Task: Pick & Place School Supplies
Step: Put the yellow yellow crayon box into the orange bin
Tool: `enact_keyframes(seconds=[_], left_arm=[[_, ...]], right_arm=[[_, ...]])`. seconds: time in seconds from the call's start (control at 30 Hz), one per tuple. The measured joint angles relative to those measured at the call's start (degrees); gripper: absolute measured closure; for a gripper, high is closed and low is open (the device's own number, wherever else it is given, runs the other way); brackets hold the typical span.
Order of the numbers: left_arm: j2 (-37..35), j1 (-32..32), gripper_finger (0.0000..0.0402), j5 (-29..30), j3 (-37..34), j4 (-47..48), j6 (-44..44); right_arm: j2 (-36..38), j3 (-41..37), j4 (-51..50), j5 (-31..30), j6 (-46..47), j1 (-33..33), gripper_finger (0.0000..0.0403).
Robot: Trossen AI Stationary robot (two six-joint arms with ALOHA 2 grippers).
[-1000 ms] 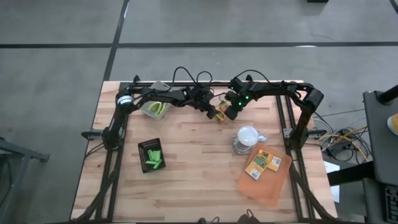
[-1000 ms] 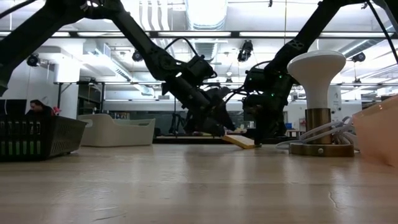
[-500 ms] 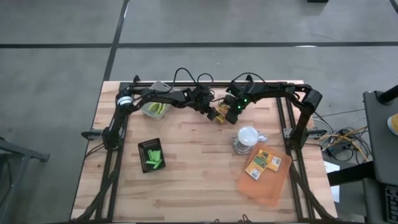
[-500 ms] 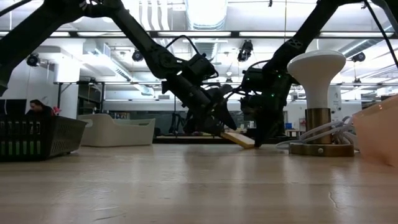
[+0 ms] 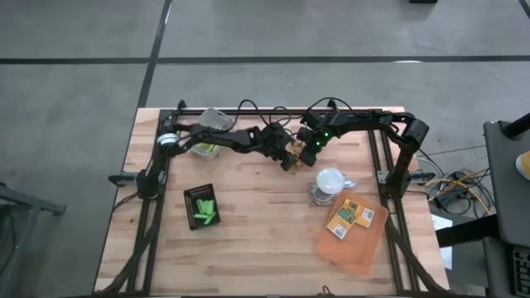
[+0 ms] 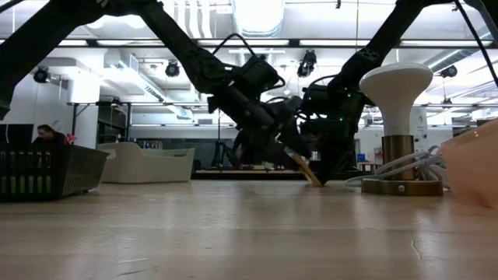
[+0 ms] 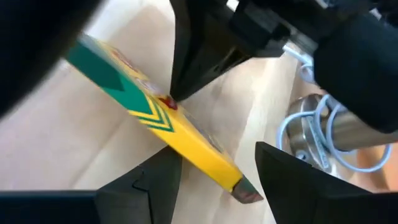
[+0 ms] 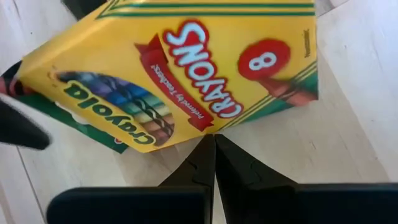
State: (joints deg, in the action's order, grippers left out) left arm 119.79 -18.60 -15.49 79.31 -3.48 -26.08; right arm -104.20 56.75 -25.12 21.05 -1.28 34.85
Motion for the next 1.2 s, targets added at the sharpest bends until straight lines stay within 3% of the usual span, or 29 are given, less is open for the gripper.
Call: enact_keyframes(seconds=[0.37, 0.77, 1.2], left_arm=[[0.13, 0.31, 0.0208, 3.53, 0.0, 0.12, -2.7], [0.18, 0.3, 0.0287, 4.96, 0.0, 0.93, -3.19], [0.18, 0.23, 0.0344, 5.17, 0.0, 0.91, -4.09]], right_arm=[[0.09, 0.02, 0.07, 0.01, 0.23, 0.02, 0.0394], [0.11, 0.09, 0.04, -0.01, 0.2, 0.02, 0.0394], [0.2, 0.09, -0.09, 0.01, 0.01, 0.07, 0.0394]])
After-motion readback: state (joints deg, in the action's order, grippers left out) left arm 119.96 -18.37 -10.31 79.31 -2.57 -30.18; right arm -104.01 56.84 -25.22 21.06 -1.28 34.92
